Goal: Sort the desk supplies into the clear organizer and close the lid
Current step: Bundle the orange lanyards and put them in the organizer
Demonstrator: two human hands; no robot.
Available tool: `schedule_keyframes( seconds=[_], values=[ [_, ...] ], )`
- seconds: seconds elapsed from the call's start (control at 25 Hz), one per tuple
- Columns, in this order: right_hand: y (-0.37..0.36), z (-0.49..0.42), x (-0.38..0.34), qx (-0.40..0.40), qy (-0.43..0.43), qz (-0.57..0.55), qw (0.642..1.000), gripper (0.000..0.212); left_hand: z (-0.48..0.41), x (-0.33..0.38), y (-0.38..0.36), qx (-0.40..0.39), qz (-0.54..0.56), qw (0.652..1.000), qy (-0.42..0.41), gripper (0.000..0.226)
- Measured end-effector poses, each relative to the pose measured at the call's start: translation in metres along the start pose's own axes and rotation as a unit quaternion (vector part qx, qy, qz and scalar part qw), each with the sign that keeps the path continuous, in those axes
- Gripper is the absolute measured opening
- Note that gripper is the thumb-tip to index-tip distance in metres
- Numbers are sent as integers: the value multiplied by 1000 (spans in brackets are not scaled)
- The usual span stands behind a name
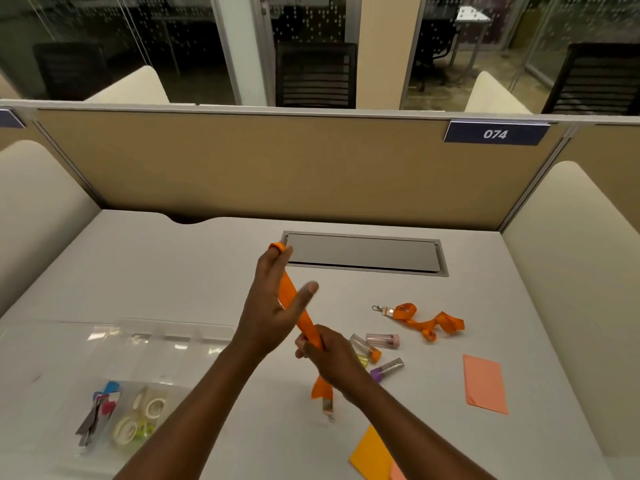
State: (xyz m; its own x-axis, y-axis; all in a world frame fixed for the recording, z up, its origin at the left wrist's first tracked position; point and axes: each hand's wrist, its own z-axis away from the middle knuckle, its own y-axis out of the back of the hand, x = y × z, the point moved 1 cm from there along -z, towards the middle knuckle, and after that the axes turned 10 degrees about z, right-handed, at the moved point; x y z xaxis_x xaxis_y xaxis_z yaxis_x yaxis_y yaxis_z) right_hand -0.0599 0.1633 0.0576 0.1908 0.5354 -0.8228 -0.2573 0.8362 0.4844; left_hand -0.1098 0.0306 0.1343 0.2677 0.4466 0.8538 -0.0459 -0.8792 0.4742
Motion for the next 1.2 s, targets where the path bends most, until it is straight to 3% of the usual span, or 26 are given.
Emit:
schedule_keyframes(
  seconds=[0.08, 0.16, 0.36, 0.56, 0.8, 0.84, 0.92, 0.96, 1.04, 1.12, 1.2],
  values=[
    [14, 3, -6, 2, 23, -15, 1000, 25, 10, -19, -8, -80, -65, 995, 11, 97],
    [28, 5, -18, 3, 32, -61, 998, 26, 24, -30, -18, -134, -56, 989, 36, 105],
    [58, 6, -36, -28, -24, -249, 968, 24, 46, -24, -45, -127, 118, 977, 121, 71],
    [80, 1, -30, -33, -35, -268, 962, 26, 48, -8, -65, -95, 234, 944, 212, 19],
    [112, -18, 18, 20, -80, -252, 964, 27, 48, -10, -71, -49, 248, 923, 291, 32],
    [115, -25, 37, 58, -96, -222, 969, 26, 48, -11, -71, -44, 251, 920, 299, 32],
    [124, -40, 81, 154, -114, 6, 981, 23, 50, -14, -70, -38, 258, 915, 309, 33],
    [127, -45, 105, 179, -116, 151, 965, 27, 52, -16, -70, -38, 256, 914, 313, 33],
    [128, -48, 149, 150, -133, 356, 913, 44, 57, -19, -69, -45, 240, 916, 318, 32],
    [123, -43, 183, 111, -178, 422, 882, 52, 64, -22, -70, -53, 214, 922, 319, 31],
    [114, -36, 199, 130, -157, 447, 871, 47, 69, -25, -71, -53, 191, 924, 327, 32]
  ],
)
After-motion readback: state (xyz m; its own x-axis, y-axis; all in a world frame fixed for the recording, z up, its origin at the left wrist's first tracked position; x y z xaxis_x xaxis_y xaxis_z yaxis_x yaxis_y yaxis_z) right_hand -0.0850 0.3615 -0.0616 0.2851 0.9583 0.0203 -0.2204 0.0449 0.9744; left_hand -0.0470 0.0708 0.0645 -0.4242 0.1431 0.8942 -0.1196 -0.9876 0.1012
